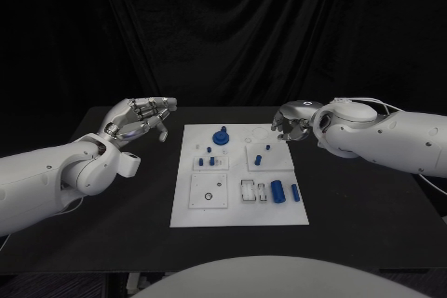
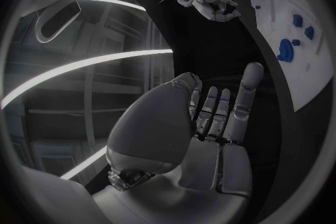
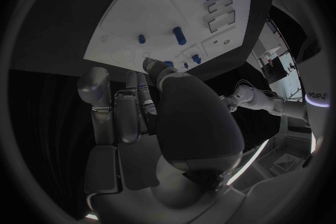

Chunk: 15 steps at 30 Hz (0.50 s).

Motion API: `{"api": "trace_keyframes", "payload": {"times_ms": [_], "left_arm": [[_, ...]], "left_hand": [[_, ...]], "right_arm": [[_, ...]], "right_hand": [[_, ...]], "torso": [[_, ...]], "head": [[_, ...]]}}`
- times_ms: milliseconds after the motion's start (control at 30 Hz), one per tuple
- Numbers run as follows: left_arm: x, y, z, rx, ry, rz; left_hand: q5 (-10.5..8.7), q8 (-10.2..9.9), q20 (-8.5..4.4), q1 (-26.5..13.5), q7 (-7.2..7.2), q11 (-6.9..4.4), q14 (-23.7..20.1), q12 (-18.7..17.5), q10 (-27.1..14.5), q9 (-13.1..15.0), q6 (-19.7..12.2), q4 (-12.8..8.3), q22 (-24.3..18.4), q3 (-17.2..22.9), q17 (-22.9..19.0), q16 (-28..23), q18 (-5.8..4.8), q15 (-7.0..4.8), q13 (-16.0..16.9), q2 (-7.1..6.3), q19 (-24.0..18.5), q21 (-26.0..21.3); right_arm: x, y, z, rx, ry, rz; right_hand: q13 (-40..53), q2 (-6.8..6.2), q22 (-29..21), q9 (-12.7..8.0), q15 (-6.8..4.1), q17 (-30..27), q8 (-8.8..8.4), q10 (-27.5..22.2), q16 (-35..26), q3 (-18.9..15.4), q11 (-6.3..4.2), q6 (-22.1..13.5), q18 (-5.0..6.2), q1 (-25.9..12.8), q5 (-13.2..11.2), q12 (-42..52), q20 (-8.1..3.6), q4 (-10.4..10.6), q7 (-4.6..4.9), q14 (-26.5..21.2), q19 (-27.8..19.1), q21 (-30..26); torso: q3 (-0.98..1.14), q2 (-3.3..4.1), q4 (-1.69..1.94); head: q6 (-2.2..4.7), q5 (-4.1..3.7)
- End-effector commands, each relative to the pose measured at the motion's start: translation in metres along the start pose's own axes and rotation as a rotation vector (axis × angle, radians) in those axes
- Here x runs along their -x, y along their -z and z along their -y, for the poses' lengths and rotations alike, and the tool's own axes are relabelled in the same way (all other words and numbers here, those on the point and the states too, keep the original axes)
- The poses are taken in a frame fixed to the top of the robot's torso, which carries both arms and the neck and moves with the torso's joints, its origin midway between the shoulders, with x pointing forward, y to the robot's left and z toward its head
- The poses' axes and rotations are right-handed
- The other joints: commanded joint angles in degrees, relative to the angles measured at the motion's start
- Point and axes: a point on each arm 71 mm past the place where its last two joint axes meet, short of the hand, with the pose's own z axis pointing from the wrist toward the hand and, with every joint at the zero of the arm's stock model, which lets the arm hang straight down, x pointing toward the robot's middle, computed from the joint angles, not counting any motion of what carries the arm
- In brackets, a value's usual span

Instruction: Assemble the parts on the task board

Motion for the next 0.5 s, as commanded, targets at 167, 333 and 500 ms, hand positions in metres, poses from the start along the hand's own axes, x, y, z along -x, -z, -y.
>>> {"api": "trace_keyframes", "payload": {"times_ms": [167, 333, 500], "left_arm": [[-0.002, 0.004, 0.006, -0.155, 0.259, 0.004], [0.003, 0.004, 0.002, -0.135, 0.278, 0.010], [0.014, 0.001, -0.005, -0.097, 0.308, 0.012]], "left_hand": [[5.53, -0.4, 0.51, 0.3, 0.52, -1.95, -8.0, -0.9, -5.7, -1.0, -3.8, -1.4, 32.4, 0.7, -5.1, -5.8, -1.64, 0.39, -2.2, -1.32, 32.4, 32.4], [5.71, -0.1, -0.47, 0.4, 1.48, -2.39, -12.6, -1.7, -8.4, -1.1, -3.8, -2.1, 32.4, 1.3, -7.6, -9.0, -1.64, -0.69, -3.4, -0.39, 32.4, 32.4], [2.04, -0.1, -0.50, -0.6, 1.69, -2.06, -13.6, -1.6, -9.1, -1.2, -4.0, -1.7, 32.4, 1.4, -8.3, -9.7, -1.64, -0.80, -3.9, 0.52, 32.4, 32.4]], "right_arm": [[-0.005, -0.002, 0.002, 0.013, 0.070, 0.047], [-0.007, -0.003, 0.004, 0.011, 0.072, 0.049], [-0.008, -0.003, 0.007, 0.005, 0.071, 0.043]], "right_hand": [[-0.3, -0.11, 6.4, -0.1, 0.49, 0.6, -0.33, -0.2, -0.1, -0.7, 0.04, -0.4, -0.54, -0.7, -0.5, -0.2, 0.18, 0.2, -0.04, -0.2, -0.5, 0.1], [-0.5, 0.08, 6.2, -0.1, 0.51, -0.1, -0.34, 0.0, -0.6, -0.6, 0.00, -0.3, -0.40, -0.4, -0.3, -0.2, 0.23, 0.2, -0.11, -0.5, -0.8, -0.6], [-0.5, 0.08, 6.1, -0.1, 0.51, -0.7, -0.38, 0.0, -1.0, -0.7, 0.01, -0.3, -0.32, -0.3, -0.2, -0.3, 0.24, 0.2, -0.13, -0.7, -1.0, -1.0]], "torso": [[-0.64, 0.14, 0.80], [-0.76, 0.15, 1.02], [-0.60, 0.14, 0.98]], "head": [[0.00, -0.16], [0.00, -0.34], [0.33, -0.68]]}}
